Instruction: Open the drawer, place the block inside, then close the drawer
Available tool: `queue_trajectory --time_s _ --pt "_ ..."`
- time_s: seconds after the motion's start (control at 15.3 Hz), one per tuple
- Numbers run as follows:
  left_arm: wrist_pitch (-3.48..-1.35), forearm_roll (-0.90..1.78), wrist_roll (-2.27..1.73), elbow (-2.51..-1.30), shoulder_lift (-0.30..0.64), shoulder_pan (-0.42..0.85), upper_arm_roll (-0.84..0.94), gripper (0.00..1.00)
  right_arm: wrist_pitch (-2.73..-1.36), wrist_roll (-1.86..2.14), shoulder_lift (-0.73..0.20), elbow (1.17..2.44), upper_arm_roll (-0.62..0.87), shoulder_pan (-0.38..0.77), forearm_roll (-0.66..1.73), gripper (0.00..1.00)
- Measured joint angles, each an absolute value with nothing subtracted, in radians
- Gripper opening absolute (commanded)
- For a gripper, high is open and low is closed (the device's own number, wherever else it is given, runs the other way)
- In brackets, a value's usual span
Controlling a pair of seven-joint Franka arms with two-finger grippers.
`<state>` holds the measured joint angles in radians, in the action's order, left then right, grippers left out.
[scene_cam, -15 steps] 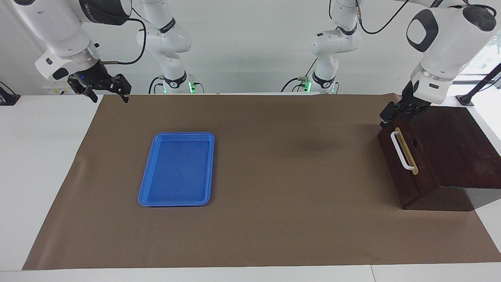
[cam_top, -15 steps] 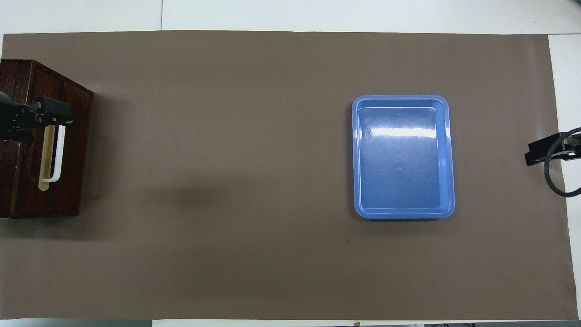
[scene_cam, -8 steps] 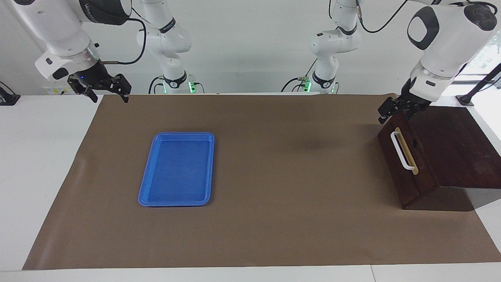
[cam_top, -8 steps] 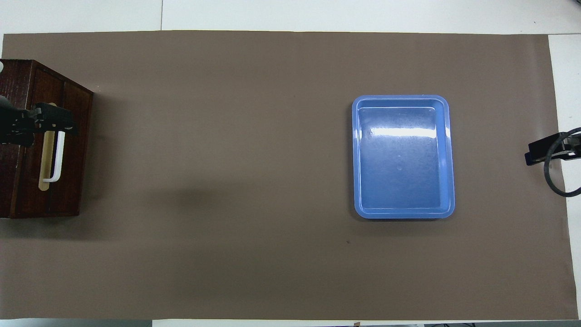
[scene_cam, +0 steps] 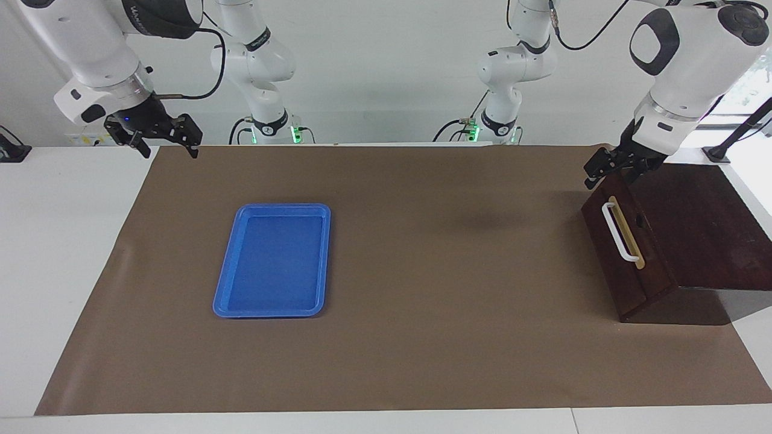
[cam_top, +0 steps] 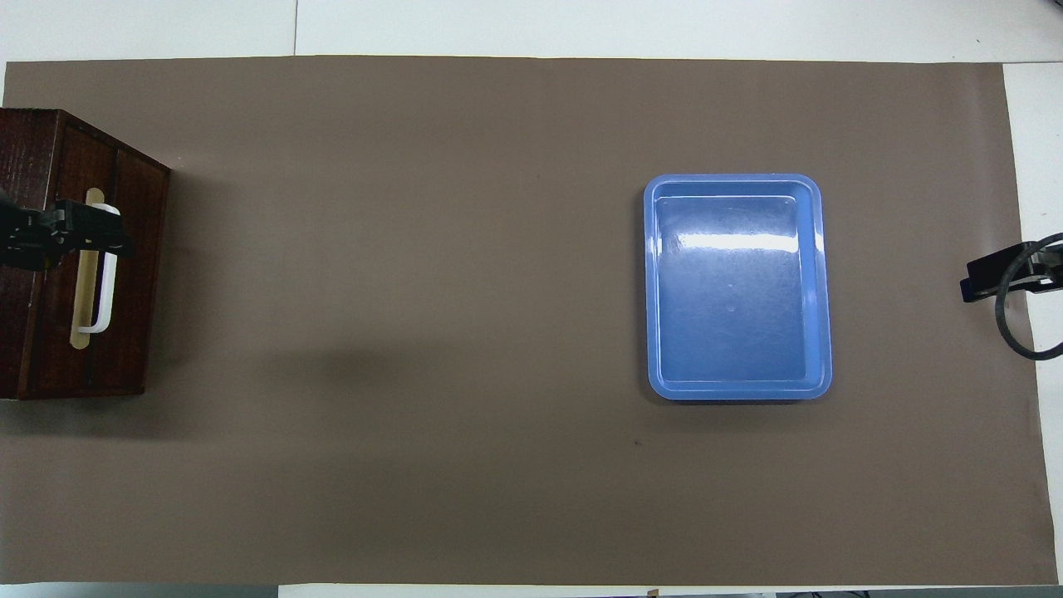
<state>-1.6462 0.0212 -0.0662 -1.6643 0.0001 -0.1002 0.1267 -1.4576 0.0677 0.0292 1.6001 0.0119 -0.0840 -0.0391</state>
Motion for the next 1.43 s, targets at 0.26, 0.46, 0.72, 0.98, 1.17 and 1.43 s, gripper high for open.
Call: queue_trajectory --time_s 0.26,0.46,0.72,0.98,1.17,1.43 --pt "-1.594 0.011 -0.034 -1.662 -0.017 -0.071 0.127 1.00 -1.483 0.068 0.029 1.600 0.011 -0.085 -0.039 1.00" --pt "-1.570 0.011 -0.015 -1.662 -0.025 -0.041 0.099 1.00 -1.483 0.068 0.029 1.600 0.011 -0.085 -0.039 1.00" --pt "-1.561 0.011 -0.012 -1.661 -0.032 0.008 0.058 1.00 -1.483 0.068 0.029 1.600 0.011 -0.085 -0.039 1.00" --pt "-1.555 0.011 -0.008 -1.661 -0.045 0.011 0.058 1.00 -1.483 0.068 0.029 1.600 0.011 -0.085 -0.039 1.00" --pt "-1.552 0.011 -0.007 -1.661 -0.051 0.021 0.057 1.00 -1.483 0.068 0.029 1.600 0.011 -0.085 -0.039 1.00" --pt "-1.551 0.011 -0.006 -1.661 -0.052 0.023 0.056 1.00 -1.483 0.068 0.029 1.600 0.011 -0.085 -0.039 1.00"
